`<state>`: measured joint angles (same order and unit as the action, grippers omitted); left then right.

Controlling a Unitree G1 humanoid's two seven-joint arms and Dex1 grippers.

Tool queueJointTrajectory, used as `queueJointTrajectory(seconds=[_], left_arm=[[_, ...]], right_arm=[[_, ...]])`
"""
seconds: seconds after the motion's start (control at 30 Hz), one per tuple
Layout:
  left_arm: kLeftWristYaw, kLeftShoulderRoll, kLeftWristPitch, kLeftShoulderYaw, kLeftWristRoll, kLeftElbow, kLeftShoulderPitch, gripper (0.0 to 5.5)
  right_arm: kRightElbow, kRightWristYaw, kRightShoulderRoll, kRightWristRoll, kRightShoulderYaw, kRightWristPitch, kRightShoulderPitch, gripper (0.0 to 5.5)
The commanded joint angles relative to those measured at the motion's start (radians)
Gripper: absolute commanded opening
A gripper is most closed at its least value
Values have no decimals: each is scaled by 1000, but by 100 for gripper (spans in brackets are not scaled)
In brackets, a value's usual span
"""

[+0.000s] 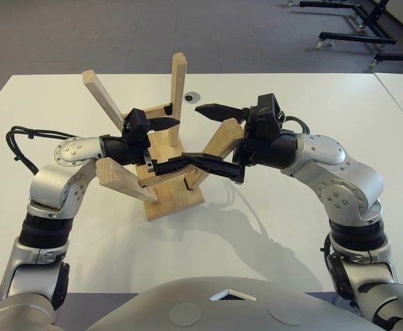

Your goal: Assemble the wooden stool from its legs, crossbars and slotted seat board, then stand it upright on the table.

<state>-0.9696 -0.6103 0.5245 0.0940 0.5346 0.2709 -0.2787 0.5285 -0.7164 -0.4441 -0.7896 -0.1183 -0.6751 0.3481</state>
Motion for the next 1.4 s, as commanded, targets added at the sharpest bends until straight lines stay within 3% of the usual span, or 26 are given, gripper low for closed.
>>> queueJointTrajectory(seconds=[0.03,0.93,1.07,1.4], left_arm=[[0,-47,37,64,-71,-25,39,540],[32,-73,9,112,-91,-101,68,540],[46,-63,-17,54,-55,-76,55,540],[154,-16,-51,-329,214,88,-56,540]], right_arm=[[8,0,0,-2,-4,-12,30,526],[-5,-52,52,-31,-80,-57,117,526],[-7,-45,52,-26,-74,-51,111,526],[-7,-18,66,6,-54,-25,81,526]])
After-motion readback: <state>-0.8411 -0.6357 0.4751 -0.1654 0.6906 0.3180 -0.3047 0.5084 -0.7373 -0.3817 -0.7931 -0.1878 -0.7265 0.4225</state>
